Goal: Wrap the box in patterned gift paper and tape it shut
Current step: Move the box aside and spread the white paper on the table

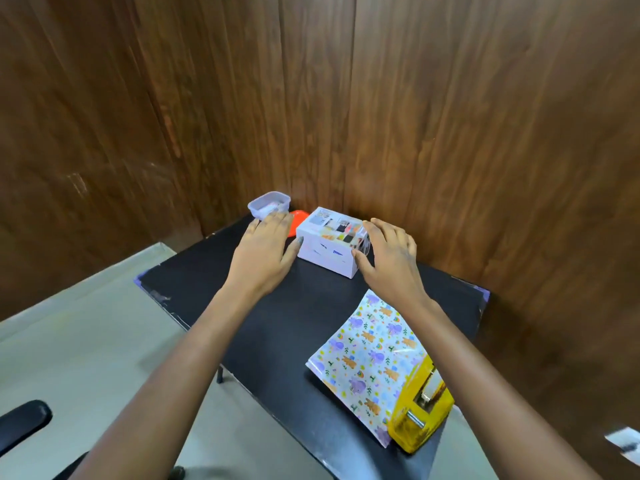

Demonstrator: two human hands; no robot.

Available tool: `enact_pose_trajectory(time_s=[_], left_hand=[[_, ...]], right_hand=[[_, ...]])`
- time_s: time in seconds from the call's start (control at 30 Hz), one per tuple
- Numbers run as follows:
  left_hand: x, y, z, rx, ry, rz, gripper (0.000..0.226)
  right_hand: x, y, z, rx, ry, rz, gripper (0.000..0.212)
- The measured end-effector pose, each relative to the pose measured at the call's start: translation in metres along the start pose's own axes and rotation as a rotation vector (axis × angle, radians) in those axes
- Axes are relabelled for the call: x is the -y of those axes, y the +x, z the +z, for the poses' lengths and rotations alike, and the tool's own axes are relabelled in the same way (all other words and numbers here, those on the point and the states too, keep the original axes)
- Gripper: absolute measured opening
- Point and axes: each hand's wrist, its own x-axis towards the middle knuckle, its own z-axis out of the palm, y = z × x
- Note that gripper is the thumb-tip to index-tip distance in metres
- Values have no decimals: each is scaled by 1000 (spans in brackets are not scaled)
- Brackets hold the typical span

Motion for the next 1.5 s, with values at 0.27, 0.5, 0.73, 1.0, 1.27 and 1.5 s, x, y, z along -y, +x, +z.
enact_pose_trajectory(time_s=[0.27, 0.5, 0.73, 1.0, 1.27, 1.5], left_hand=[[5, 23, 33, 24, -34, -90, 51], [39, 40, 47, 70, -49, -130, 50], [110, 96, 82, 102, -79, -6, 48], [183, 163, 123, 187, -247, 230, 48], [205, 184, 158, 387, -426, 255, 52], [208, 208, 198, 680, -902, -158, 54]], right_hand=[[-19, 33, 34, 60, 72, 45, 48], [-19, 56, 69, 89, 85, 89, 46], [3, 99, 123, 49, -18, 136, 46], [47, 159, 188, -18, -70, 420, 48], [61, 162, 216, -15, -43, 689, 48], [45, 164, 236, -160, 267, 975, 50]])
